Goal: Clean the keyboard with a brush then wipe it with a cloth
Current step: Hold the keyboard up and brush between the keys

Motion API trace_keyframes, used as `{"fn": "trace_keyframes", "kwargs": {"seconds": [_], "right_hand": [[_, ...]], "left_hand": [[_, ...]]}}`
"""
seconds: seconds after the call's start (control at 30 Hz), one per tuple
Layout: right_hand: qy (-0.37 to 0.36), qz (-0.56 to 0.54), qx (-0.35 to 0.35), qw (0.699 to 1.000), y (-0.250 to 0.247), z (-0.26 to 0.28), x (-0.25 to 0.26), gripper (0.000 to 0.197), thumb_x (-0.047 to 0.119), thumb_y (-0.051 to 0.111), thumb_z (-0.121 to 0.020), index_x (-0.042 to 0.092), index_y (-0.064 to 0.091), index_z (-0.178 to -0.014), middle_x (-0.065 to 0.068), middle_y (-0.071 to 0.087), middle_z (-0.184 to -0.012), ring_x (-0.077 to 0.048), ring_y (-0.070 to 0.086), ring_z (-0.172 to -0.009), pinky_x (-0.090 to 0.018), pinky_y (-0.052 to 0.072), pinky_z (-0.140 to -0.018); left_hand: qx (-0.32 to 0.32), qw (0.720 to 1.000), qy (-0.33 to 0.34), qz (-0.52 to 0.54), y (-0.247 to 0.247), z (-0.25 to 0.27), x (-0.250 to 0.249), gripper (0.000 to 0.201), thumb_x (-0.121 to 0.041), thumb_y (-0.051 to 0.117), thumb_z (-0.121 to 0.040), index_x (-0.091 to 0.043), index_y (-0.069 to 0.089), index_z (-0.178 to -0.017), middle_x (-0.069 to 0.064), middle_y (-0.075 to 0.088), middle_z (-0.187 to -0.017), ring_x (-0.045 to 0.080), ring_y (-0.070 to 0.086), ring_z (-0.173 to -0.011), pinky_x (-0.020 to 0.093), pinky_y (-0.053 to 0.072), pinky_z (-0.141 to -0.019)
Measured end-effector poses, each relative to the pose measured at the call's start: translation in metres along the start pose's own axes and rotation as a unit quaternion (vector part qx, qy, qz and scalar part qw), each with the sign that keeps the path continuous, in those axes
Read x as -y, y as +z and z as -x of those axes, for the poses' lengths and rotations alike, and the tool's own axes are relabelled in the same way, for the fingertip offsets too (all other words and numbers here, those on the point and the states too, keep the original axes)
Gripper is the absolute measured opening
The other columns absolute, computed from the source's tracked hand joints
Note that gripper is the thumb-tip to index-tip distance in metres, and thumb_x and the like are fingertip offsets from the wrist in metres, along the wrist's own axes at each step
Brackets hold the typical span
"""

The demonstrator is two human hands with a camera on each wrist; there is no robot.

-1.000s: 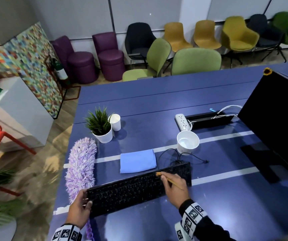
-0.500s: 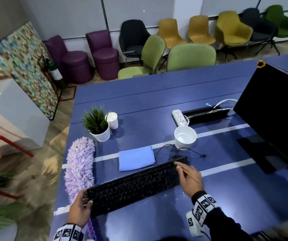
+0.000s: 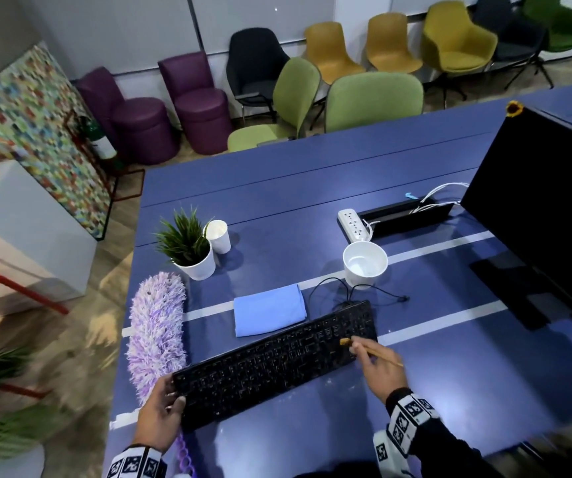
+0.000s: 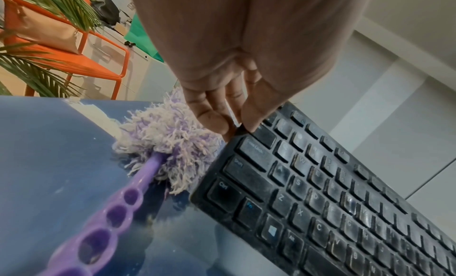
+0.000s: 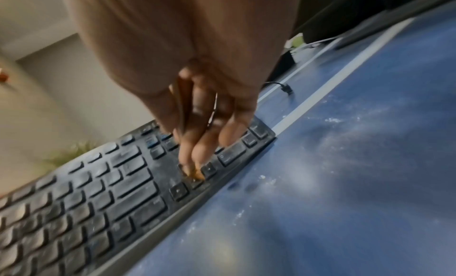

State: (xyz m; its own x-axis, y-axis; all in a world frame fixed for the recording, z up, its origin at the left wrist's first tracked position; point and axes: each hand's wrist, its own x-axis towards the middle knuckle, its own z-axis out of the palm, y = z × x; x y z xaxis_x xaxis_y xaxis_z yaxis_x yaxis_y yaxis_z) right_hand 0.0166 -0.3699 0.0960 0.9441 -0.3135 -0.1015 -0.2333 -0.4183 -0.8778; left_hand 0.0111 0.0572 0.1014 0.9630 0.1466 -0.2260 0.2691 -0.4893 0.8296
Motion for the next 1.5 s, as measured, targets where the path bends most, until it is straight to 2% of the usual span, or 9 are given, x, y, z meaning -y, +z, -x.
{"fn": "trace_keyframes", "kwargs": {"seconds": [0.13, 0.43, 0.6, 0.73, 0.9, 1.03, 1.2, 1.3, 1.5], "right_hand": [[-0.004, 0.052, 0.133, 0.99, -0.001, 0.008, 0.005, 0.02, 0.021, 0.065, -0.088, 0.038, 0.073, -0.081, 0.019, 0.073, -0.074, 0.001, 0.068, -0.074, -0.019, 0.054, -0.077], [-0.054, 0.044, 0.121, 0.99, 0.001, 0.007, 0.021, 0.025, 0.017, 0.066, -0.088, 0.042, 0.071, -0.086, 0.043, 0.062, -0.074, 0.011, 0.065, -0.082, -0.008, 0.05, -0.078], [-0.052, 0.083, 0.232, 0.968, 0.004, 0.007, 0.02, 0.022, 0.025, 0.063, -0.089, 0.045, 0.071, -0.082, 0.025, 0.072, -0.088, 0.007, 0.065, -0.087, -0.022, 0.052, -0.091], [-0.048, 0.053, 0.084, 0.994, 0.005, 0.005, 0.018, 0.033, 0.016, 0.065, -0.088, 0.047, 0.066, -0.078, 0.036, 0.067, -0.081, 0.005, 0.067, -0.082, -0.012, 0.052, -0.079], [-0.056, 0.103, 0.182, 0.976, 0.018, 0.009, 0.02, 0.012, 0.032, 0.064, -0.088, 0.034, 0.074, -0.094, 0.046, 0.061, -0.077, 0.009, 0.063, -0.09, -0.022, 0.047, -0.093], [-0.098, 0.107, 0.25, 0.957, 0.037, 0.018, 0.031, 0.019, 0.032, 0.059, -0.09, 0.028, 0.073, -0.104, 0.029, 0.067, -0.094, 0.006, 0.064, -0.093, -0.024, 0.05, -0.094], [-0.179, 0.129, 0.289, 0.932, 0.057, 0.03, 0.049, 0.028, 0.04, 0.052, -0.093, 0.026, 0.07, -0.109, 0.01, 0.072, -0.105, 0.0, 0.062, -0.087, 0.005, 0.033, -0.079], [-0.187, 0.141, 0.284, 0.93, 0.057, 0.029, 0.049, 0.025, 0.037, 0.052, -0.092, 0.027, 0.071, -0.104, 0.011, 0.074, -0.1, -0.001, 0.061, -0.081, -0.004, 0.039, -0.078], [-0.19, 0.118, 0.231, 0.947, 0.055, 0.029, 0.039, 0.03, 0.045, 0.049, -0.093, 0.028, 0.071, -0.101, 0.015, 0.073, -0.099, -0.001, 0.062, -0.081, -0.016, 0.049, -0.08]], "left_hand": [[-0.006, 1.0, 0.001, -0.001, 0.001, 0.0, -0.004, 0.042, 0.022, 0.052, -0.085, -0.006, 0.046, -0.116, 0.017, 0.06, -0.092, -0.012, 0.062, -0.068, 0.0, 0.044, -0.064], [-0.009, 0.999, -0.017, -0.034, -0.002, -0.004, -0.001, 0.042, 0.018, 0.053, -0.086, -0.004, 0.047, -0.122, 0.02, 0.064, -0.096, -0.006, 0.063, -0.067, 0.007, 0.047, -0.06], [-0.012, 0.999, -0.002, -0.053, -0.003, -0.003, 0.001, 0.044, 0.018, 0.055, -0.085, -0.002, 0.048, -0.123, 0.017, 0.064, -0.094, -0.008, 0.063, -0.072, 0.001, 0.044, -0.064], [-0.023, 0.998, 0.0, -0.055, -0.003, -0.003, 0.002, 0.045, 0.016, 0.057, -0.085, -0.005, 0.048, -0.124, 0.017, 0.064, -0.098, -0.009, 0.063, -0.076, 0.0, 0.044, -0.066], [-0.025, 0.998, 0.008, -0.05, -0.001, -0.002, 0.003, 0.047, 0.016, 0.058, -0.084, -0.012, 0.048, -0.122, 0.016, 0.064, -0.101, -0.01, 0.063, -0.074, -0.001, 0.043, -0.067], [-0.024, 0.999, 0.007, -0.047, 0.0, -0.006, 0.005, 0.046, 0.016, 0.057, -0.085, -0.01, 0.049, -0.122, 0.016, 0.064, -0.102, -0.008, 0.064, -0.076, 0.001, 0.045, -0.069], [-0.016, 0.999, 0.017, -0.025, 0.004, -0.006, 0.005, 0.05, 0.018, 0.055, -0.085, -0.019, 0.047, -0.119, 0.012, 0.067, -0.097, -0.003, 0.065, -0.076, 0.005, 0.048, -0.073], [-0.025, 0.999, 0.026, -0.006, 0.007, -0.002, 0.001, 0.049, 0.021, 0.054, -0.085, -0.019, 0.048, -0.114, 0.008, 0.065, -0.093, -0.006, 0.063, -0.073, 0.003, 0.047, -0.072], [-0.032, 0.999, 0.039, -0.005, 0.011, -0.006, 0.012, 0.048, 0.018, 0.057, -0.084, -0.013, 0.049, -0.12, 0.015, 0.066, -0.096, 0.029, 0.065, -0.083, 0.003, 0.046, -0.072]]}}
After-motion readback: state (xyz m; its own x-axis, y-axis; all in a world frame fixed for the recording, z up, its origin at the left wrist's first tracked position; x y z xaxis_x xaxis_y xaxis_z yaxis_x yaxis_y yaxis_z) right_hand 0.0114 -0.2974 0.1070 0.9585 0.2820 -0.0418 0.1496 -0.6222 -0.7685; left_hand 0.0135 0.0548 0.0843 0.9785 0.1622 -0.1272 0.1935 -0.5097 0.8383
